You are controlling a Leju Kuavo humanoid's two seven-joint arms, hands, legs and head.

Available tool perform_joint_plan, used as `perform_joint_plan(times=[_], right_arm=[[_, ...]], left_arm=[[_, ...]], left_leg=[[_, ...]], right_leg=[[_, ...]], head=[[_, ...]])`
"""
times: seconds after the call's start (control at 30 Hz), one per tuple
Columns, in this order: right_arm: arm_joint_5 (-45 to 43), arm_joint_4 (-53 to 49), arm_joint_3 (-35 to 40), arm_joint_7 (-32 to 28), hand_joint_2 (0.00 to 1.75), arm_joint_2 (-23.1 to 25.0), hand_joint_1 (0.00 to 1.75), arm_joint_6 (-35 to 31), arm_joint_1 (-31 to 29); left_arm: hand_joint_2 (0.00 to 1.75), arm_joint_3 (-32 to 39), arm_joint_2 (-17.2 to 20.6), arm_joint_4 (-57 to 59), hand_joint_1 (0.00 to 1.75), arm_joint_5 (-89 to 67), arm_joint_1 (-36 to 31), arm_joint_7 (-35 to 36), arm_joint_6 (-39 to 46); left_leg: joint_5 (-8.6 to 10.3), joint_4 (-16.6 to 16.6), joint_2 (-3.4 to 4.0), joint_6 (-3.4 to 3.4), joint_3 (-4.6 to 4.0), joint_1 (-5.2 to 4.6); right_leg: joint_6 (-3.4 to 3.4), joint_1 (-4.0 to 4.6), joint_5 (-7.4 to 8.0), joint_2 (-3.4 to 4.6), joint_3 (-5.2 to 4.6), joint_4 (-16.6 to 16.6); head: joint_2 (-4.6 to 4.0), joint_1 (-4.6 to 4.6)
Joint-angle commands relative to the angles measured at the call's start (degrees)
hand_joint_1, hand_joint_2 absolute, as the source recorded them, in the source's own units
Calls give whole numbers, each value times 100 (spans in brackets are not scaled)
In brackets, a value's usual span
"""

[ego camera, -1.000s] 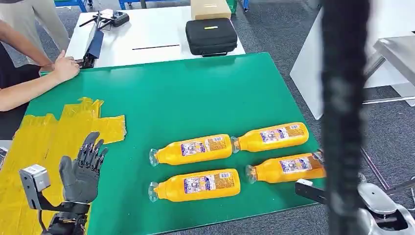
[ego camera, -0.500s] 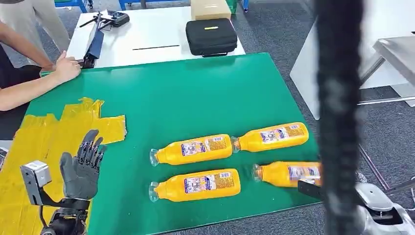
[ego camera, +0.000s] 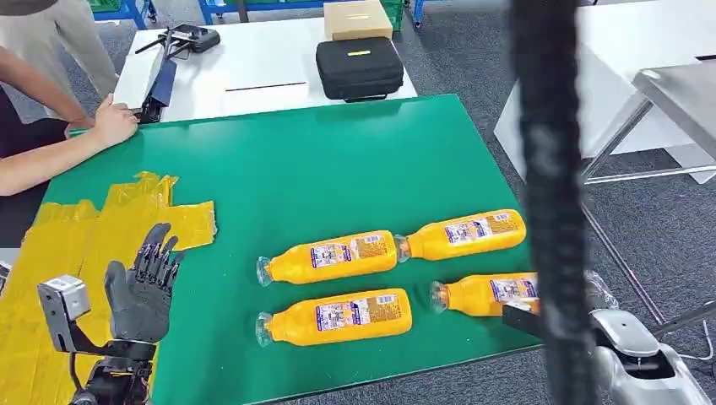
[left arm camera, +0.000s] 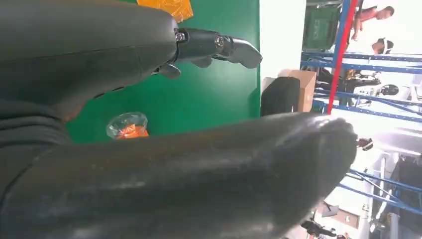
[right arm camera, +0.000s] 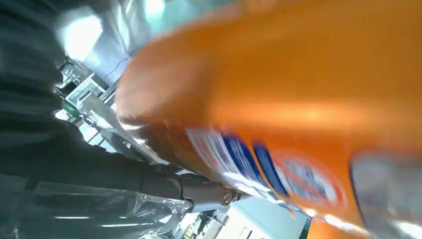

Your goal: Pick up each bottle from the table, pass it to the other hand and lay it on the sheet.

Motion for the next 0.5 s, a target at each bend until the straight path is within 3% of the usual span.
perform_joint_plan(times=[0.03, 0.4, 0.43, 0.47, 0.5], right_arm=[[-14, 522, 284, 4, 175, 365, 0, 34, 9], [-413, 532, 344, -336, 175, 721, 0, -80, -105], [-492, 571, 425, -411, 175, 711, 45, -68, -143], [-564, 618, 498, -481, 175, 710, 171, -61, -186], [-581, 644, 532, -497, 175, 746, 175, -51, -222]], left_arm=[[0, -55, 52, 290, 0, 1, -155, 28, 2], [0, -68, 58, 302, 0, -18, -167, 54, 7], [0, -77, 76, 314, 0, -20, -166, 53, 17], [0, -52, 14, 314, 0, -14, -154, 38, 48], [0, -77, -40, 275, 0, -38, -144, 28, 72]], left_leg=[[6, -10, -6, -26, 9, 10], [6, -11, 21, -26, 13, 14], [3, -10, 29, -24, 13, 13], [1, -8, 34, -18, 15, 12], [4, -11, 33, -27, 12, 12]], right_leg=[[-5, 9, 5, -20, 15, -15], [-7, 14, 12, 7, 18, -18], [-6, 14, 13, 19, 19, -16], [-5, 12, 12, 31, 19, -14], [-6, 12, 14, 26, 16, -15]], head=[[0, 0], [0, 2], [0, 0], [0, 2], [0, 0]])
